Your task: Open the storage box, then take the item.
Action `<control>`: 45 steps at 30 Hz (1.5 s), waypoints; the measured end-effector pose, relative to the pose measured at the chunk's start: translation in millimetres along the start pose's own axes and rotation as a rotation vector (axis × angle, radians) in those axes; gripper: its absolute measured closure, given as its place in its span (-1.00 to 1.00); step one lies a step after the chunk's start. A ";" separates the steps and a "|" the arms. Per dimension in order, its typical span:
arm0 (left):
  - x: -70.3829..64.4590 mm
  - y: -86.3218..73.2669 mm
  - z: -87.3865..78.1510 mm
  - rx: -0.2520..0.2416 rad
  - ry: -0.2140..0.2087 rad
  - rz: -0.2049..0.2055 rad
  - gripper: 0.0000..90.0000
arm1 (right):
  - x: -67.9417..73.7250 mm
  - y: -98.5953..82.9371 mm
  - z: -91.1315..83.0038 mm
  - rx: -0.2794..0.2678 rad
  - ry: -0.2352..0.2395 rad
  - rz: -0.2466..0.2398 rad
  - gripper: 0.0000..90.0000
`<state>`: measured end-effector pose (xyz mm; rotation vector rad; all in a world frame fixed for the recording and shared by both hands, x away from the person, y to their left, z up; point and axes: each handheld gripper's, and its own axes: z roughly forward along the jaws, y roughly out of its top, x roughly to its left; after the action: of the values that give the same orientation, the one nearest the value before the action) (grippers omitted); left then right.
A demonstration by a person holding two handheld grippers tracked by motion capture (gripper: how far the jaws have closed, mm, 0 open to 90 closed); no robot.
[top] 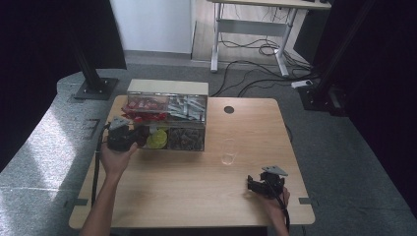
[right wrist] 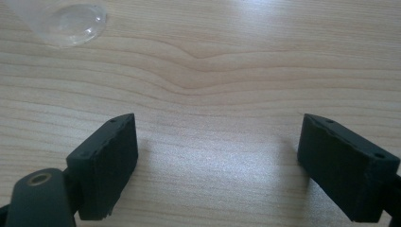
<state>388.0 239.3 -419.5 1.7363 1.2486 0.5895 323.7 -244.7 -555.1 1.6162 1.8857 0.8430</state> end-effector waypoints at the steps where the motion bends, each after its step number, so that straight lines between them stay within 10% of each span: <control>1: 0.0 0.0 0.0 0.000 0.000 0.000 1.00 | 0.0 0.0 0.0 0.000 0.000 0.000 -0.71; 23: -4.4 6.1 1.5 0.017 -0.007 0.000 1.00 | 0.2 -2.2 -5.3 -0.041 -0.012 -0.010 -0.52; 45: -5.9 6.8 2.2 0.018 -0.027 0.011 1.00 | 25.3 27.4 -63.2 -0.244 0.144 -0.012 -0.31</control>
<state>390.9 232.4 -414.0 1.7614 1.2297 0.5614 292.0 -225.1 -491.8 1.4270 1.8037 1.1623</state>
